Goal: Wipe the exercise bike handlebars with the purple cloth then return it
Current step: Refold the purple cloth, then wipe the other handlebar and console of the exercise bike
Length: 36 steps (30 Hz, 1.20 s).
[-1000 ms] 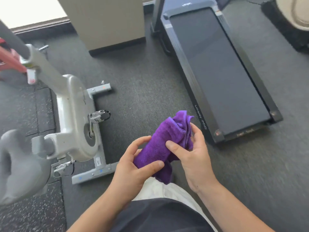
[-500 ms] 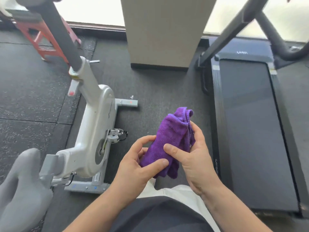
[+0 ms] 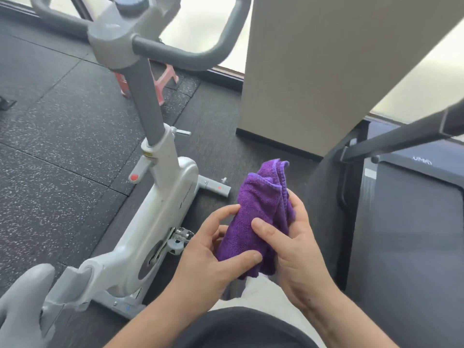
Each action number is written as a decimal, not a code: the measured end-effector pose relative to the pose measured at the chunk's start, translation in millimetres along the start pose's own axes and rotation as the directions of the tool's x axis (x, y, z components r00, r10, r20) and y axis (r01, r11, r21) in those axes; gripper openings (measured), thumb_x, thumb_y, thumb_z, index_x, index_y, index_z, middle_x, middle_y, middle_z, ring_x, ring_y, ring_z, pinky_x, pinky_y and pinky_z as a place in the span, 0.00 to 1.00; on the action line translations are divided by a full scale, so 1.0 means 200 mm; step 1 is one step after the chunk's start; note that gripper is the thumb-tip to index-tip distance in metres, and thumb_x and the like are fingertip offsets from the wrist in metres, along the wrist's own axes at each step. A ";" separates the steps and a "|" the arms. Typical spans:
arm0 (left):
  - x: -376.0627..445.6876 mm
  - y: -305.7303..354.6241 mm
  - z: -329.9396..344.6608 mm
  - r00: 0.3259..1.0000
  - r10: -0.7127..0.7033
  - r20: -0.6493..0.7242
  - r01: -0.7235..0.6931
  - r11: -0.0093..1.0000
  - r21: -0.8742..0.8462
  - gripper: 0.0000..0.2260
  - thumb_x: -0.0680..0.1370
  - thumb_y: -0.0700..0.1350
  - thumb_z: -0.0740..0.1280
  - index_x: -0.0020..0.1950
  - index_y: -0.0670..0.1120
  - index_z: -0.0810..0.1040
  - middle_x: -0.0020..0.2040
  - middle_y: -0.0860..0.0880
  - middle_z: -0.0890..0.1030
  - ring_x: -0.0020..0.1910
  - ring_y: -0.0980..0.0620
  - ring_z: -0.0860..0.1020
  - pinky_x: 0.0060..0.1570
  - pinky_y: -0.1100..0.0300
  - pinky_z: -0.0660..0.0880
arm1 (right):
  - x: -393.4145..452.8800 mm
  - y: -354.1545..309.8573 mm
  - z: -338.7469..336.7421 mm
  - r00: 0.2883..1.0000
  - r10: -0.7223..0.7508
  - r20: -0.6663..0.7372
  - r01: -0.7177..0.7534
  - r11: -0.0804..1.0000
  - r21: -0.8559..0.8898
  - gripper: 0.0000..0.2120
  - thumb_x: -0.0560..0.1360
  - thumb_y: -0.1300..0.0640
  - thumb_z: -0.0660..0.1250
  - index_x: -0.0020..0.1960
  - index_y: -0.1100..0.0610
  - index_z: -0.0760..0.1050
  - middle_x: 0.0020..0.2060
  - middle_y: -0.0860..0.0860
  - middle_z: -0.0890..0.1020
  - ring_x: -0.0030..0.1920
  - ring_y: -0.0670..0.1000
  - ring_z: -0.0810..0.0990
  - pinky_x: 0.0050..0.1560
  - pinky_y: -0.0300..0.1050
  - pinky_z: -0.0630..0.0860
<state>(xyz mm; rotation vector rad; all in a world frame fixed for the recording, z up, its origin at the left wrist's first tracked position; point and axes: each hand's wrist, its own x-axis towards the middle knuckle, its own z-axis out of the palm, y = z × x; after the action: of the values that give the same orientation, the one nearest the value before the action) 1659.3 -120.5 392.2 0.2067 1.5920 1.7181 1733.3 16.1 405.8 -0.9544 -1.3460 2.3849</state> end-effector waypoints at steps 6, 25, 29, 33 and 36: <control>0.34 0.19 0.17 0.986 0.097 -0.138 -0.091 0.995 0.049 0.33 0.61 0.50 0.82 0.65 0.63 0.77 0.45 0.49 0.84 0.42 0.48 0.84 0.44 0.53 0.82 | 0.40 -0.30 0.04 0.997 -0.033 0.066 0.043 0.988 -0.151 0.29 0.67 0.45 0.77 0.65 0.37 0.71 0.59 0.48 0.85 0.59 0.57 0.84 0.60 0.67 0.78; 0.89 0.67 -0.12 0.729 0.607 -0.317 -0.294 0.696 0.656 0.17 0.75 0.58 0.70 0.60 0.53 0.81 0.55 0.51 0.76 0.56 0.53 0.77 0.60 0.66 0.70 | 1.21 -0.94 0.30 0.956 -0.249 0.156 0.292 0.862 -0.414 0.16 0.68 0.53 0.74 0.52 0.37 0.80 0.43 0.45 0.87 0.39 0.45 0.83 0.38 0.42 0.82; 1.04 0.80 -0.41 0.642 0.710 -0.288 -0.156 0.489 0.858 0.18 0.76 0.56 0.66 0.60 0.47 0.82 0.62 0.47 0.74 0.65 0.50 0.70 0.70 0.61 0.62 | 1.26 -0.96 0.42 0.912 -0.378 0.161 0.397 0.709 -0.583 0.17 0.69 0.44 0.75 0.57 0.39 0.79 0.47 0.42 0.87 0.44 0.43 0.84 0.48 0.44 0.83; 1.20 0.86 -0.65 0.701 0.667 -0.251 -0.038 0.387 0.921 0.28 0.76 0.57 0.64 0.70 0.41 0.74 0.71 0.40 0.69 0.73 0.39 0.64 0.77 0.51 0.56 | 1.31 -0.92 0.58 0.858 -0.449 0.251 0.451 0.422 -0.786 0.17 0.74 0.50 0.75 0.59 0.38 0.76 0.52 0.40 0.83 0.53 0.40 0.82 0.54 0.35 0.76; 1.27 0.86 -0.79 0.743 0.620 -0.252 0.001 0.376 0.927 0.31 0.77 0.56 0.61 0.75 0.40 0.68 0.74 0.40 0.66 0.77 0.39 0.58 0.78 0.49 0.52 | 1.31 -0.85 0.69 0.848 -0.415 0.329 0.461 0.275 -0.844 0.16 0.74 0.51 0.74 0.59 0.39 0.76 0.53 0.38 0.79 0.57 0.40 0.79 0.56 0.32 0.71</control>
<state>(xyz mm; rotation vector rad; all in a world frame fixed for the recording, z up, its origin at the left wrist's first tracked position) 1318.0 -73.0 420.6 0.6160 3.0621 0.9754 1428.2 147.6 486.4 -0.5247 -2.6000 1.0967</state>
